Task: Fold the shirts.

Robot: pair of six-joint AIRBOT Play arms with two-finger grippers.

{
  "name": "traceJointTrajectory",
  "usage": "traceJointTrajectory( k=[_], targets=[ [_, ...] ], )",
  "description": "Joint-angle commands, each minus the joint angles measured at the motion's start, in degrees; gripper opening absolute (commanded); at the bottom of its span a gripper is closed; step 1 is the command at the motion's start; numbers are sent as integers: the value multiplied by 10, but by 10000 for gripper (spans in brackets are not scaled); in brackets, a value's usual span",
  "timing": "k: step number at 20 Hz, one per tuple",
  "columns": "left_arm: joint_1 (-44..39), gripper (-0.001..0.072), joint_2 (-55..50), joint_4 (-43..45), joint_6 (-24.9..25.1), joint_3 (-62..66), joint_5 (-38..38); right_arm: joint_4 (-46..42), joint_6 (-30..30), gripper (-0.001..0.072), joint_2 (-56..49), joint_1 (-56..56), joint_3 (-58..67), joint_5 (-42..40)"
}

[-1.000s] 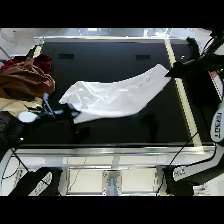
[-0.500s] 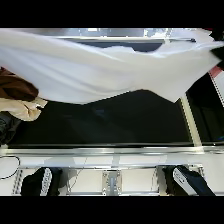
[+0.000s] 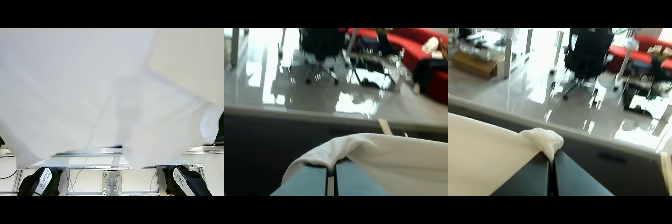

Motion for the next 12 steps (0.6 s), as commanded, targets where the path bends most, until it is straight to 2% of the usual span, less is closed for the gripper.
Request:
traceJointTrajectory(
  k=[1, 2, 4, 7, 9, 12],
  targets=[
    [-62, 10, -126, 20, -15, 9, -159, 76, 20, 11, -107, 0, -93, 71],
    [-109, 10, -159, 62, -15, -7, -155, 85, 19, 11, -140, 4, -137, 68],
    [-208, 10, -235, 215, -23, -41, -115, 46, 19, 11, -198, 20, -212, 37],
    [-290, 11, -358, 449, -111, -48, -48, 7, 19, 11, -290, 41, -277, -52],
    [-306, 11, -428, 526, -146, -48, -7, 10, 20, 12, -362, 61, -283, -125],
    [-301, 11, -499, 577, -192, -47, 45, 12, 23, 11, -440, 93, -283, -278]
  ],
)
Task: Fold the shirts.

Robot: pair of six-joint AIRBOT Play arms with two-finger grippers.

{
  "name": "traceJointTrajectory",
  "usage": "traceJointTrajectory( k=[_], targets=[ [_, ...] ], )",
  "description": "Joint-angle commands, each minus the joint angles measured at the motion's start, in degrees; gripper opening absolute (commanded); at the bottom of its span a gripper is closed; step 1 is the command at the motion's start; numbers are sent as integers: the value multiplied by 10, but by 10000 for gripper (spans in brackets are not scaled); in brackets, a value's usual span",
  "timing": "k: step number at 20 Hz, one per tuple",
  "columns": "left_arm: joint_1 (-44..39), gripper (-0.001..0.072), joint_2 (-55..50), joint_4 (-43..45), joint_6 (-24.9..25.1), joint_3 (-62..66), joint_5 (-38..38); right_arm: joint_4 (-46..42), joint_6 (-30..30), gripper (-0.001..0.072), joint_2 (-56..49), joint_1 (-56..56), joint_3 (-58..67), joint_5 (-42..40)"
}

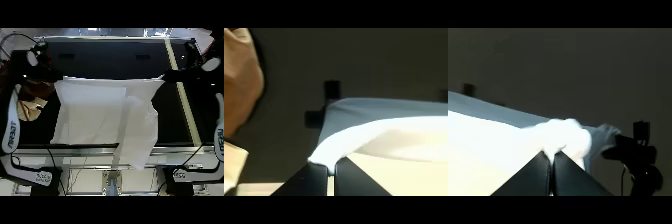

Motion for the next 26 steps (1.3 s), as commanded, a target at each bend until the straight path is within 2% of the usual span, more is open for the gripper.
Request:
traceJointTrajectory(
  k=[1, 3, 5, 6, 9, 12, 15, 18, 21, 26],
  targets=[
    [-12, 11, -89, 122, -63, -2, 73, 3, 6, 11, -97, 36, -14, -201],
    [-3, 11, -100, 121, -88, -2, 116, 22, 6, 12, -133, 49, 1, -275],
    [3, 12, -97, 120, -142, -2, 168, 26, 6, 12, -156, 55, 24, -293],
    [3, 12, -96, 119, -145, -2, 184, 26, 6, 12, -162, 57, 30, -289],
    [0, 12, -94, 121, -123, -2, 171, 9, 3, 11, -155, 59, 37, -225],
    [-5, 11, -78, 120, -79, -2, 123, -54, 4, 10, -105, 71, 37, -178],
    [-8, 12, -59, 119, -77, -8, 51, -107, 17, 10, -55, 79, 36, -76],
    [-9, 12, -16, 117, -74, -65, 49, -130, 19, 10, -33, 87, 8, 5],
    [-9, 12, 33, 116, -74, -160, 69, -135, 37, 10, -28, 87, -40, 1],
    [-15, 13, 42, 80, -70, -242, 70, -135, 50, 10, -28, 87, -122, -36]
  ],
)
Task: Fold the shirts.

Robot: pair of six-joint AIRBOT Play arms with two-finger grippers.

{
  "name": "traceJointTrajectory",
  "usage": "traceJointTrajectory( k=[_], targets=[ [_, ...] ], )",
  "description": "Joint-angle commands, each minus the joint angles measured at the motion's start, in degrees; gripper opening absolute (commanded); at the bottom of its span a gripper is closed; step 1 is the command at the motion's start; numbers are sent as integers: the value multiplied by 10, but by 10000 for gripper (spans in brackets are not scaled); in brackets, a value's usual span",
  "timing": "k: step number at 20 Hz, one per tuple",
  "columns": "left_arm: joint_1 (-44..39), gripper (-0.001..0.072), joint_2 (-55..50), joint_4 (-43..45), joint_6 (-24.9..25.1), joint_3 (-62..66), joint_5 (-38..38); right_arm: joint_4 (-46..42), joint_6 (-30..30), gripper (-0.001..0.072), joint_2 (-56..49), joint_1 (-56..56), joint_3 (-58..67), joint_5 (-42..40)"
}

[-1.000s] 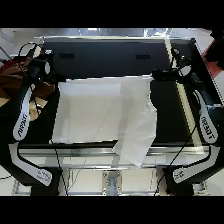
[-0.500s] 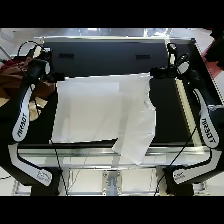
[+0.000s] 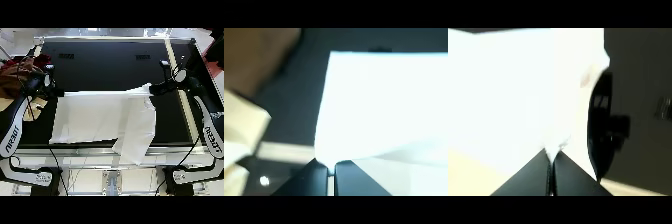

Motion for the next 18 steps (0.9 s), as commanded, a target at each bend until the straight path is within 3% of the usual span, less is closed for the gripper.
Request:
traceJointTrajectory(
  k=[1, 8, 13, 14, 15, 16, 17, 18],
  targets=[
    [-3, 12, 10, -21, 3, -52, 1, -3, 14, 10, 2, 1, -59, -31],
    [-3, 13, 10, -21, 19, -81, -14, 5, 25, 12, 0, 1, -129, -50],
    [-2, 14, 6, -18, 35, -86, -40, 16, 25, 17, -3, 1, -130, 14],
    [-2, 34, 6, -18, 36, -86, -39, 14, 25, 95, -3, 1, -130, 24],
    [-2, 176, 7, -16, 40, -86, -39, 15, 25, 239, -2, 1, -128, 31],
    [-2, 427, 11, -9, 40, -85, -39, 14, 25, 297, 0, 1, -120, 48],
    [-2, 561, 23, 4, 39, -84, -39, 12, 25, 298, 5, 1, -103, 76],
    [-2, 558, 43, 19, 39, -84, -39, 0, 25, 298, 17, 0, -79, 108]
  ],
)
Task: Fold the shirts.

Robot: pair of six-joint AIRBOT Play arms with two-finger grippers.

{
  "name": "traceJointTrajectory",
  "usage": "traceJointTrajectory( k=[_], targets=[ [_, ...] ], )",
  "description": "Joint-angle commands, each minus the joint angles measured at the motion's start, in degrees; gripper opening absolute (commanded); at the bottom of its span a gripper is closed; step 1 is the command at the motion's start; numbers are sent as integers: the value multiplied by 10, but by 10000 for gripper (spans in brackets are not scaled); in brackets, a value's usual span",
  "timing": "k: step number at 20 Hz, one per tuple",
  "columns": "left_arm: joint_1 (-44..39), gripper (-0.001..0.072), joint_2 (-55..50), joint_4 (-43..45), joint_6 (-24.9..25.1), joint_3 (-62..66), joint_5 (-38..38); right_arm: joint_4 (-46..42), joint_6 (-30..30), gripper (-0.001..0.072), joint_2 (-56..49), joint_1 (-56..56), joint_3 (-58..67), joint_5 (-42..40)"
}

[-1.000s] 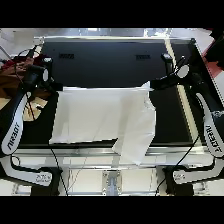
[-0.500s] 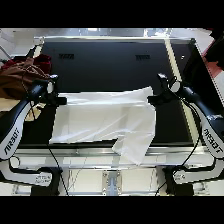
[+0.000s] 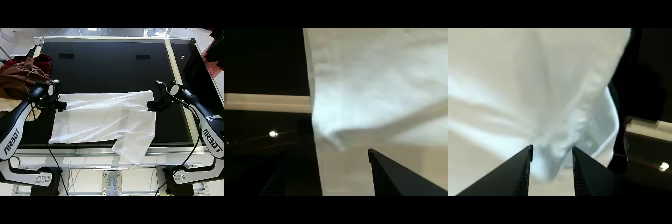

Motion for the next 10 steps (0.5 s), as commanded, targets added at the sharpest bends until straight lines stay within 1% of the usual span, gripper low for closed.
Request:
traceJointTrajectory(
  k=[1, 3, 5, 7, 9, 10],
  targets=[
    [0, 559, 53, 42, 4, 1, -2, -29, 0, 298, 31, -2, 56, 98],
    [1, 559, 135, 58, 2, 0, -3, -65, 0, 299, 88, -16, 107, 154],
    [10, 559, 225, 57, 2, -7, 1, -78, 3, 305, 169, -51, 120, 167],
    [30, 559, 302, 55, 2, -31, 2, -60, 33, 417, 247, -101, 77, 163],
    [51, 559, 356, 50, -7, -59, 2, -21, 60, 422, 302, -153, -16, 161],
    [58, 559, 374, 50, -19, -70, 1, 15, 67, 452, 317, -178, -75, 161]
  ],
)
